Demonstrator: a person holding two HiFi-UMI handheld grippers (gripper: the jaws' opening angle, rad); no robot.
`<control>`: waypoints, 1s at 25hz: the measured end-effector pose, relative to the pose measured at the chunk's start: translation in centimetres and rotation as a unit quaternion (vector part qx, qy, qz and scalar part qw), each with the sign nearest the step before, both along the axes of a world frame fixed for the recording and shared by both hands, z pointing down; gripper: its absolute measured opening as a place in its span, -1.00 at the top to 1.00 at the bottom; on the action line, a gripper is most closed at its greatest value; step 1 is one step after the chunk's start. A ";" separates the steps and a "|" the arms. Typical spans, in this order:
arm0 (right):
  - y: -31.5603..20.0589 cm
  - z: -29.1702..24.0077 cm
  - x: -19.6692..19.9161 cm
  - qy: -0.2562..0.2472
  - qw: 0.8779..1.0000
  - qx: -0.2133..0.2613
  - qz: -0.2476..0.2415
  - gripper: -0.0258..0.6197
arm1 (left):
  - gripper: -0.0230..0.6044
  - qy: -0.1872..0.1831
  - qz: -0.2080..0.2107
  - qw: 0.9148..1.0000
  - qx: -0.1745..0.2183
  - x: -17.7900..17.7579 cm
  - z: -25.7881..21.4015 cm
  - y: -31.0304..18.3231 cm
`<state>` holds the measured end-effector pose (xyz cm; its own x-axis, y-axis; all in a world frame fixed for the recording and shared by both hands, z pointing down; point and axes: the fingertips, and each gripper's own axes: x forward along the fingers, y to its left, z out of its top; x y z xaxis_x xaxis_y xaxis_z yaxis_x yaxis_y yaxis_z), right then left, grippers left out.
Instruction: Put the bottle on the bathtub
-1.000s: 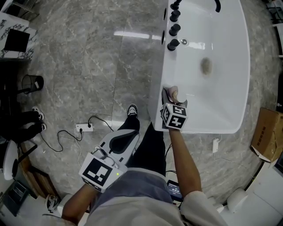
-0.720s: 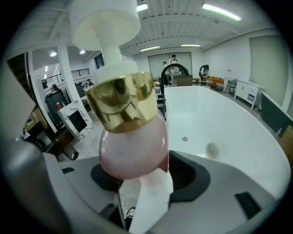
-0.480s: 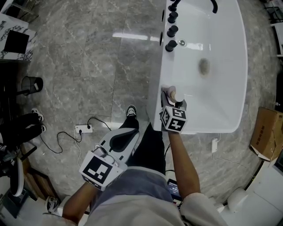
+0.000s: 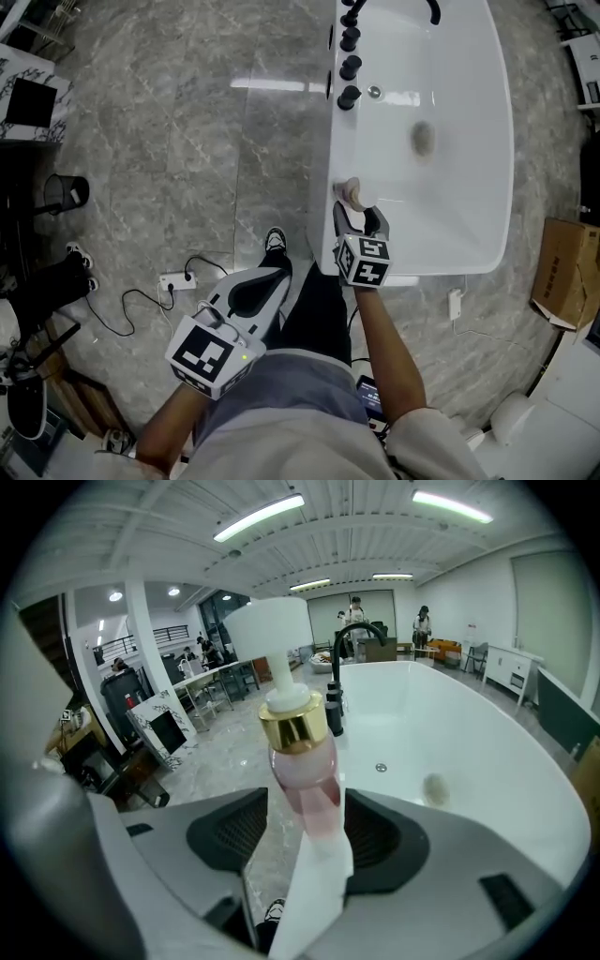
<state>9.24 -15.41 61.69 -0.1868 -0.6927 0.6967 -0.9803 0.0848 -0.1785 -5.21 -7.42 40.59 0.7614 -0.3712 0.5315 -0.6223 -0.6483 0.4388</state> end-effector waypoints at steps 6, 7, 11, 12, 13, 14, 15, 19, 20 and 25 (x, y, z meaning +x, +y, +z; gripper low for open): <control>1.3 -1.7 0.0 -0.002 1.000 0.010 0.004 0.21 | 0.89 0.003 0.005 1.000 0.007 -0.1 -0.7 0.4; 1.5 -2.0 0.0 -0.003 1.000 0.012 0.005 0.21 | 0.89 0.003 0.006 1.000 0.010 -0.1 -0.8 0.4; 2.2 -3.3 0.1 -0.006 1.000 0.020 0.007 0.22 | 0.89 0.010 0.006 1.000 0.017 0.0 -1.4 0.3; 2.4 -3.7 0.2 -0.007 1.000 0.022 0.008 0.22 | 0.90 0.011 0.006 1.000 0.018 0.0 -1.5 0.3; 2.5 -4.1 0.2 -0.008 1.000 0.024 0.009 0.22 | 0.90 0.013 0.006 1.000 0.017 0.0 -1.6 0.3; 2.7 -4.5 0.3 -0.009 1.000 0.027 0.010 0.22 | 0.89 0.014 0.007 1.000 0.017 0.0 -1.7 0.3; 2.9 -5.0 0.3 -0.010 0.999 0.030 0.010 0.22 | 0.89 0.016 0.009 1.000 0.018 0.1 -1.9 0.3; 3.4 -6.9 0.7 -0.006 0.999 0.041 -0.003 0.22 | 0.90 0.020 0.020 0.999 0.031 0.5 -2.8 0.1; 3.6 -7.4 0.7 -0.006 0.999 0.044 -0.008 0.22 | 0.89 0.022 0.022 0.999 0.034 0.6 -3.0 0.1; 4.3 -10.1 0.8 -0.014 0.998 0.064 -0.021 0.29 | 0.89 0.030 0.024 0.998 0.045 0.9 -3.9 0.1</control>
<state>10.09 -11.06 51.55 -0.2365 -0.7665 0.5971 -0.9699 0.1500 -0.1917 -4.36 -7.35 36.72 0.8086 -0.3778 0.4510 -0.5644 -0.7147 0.4132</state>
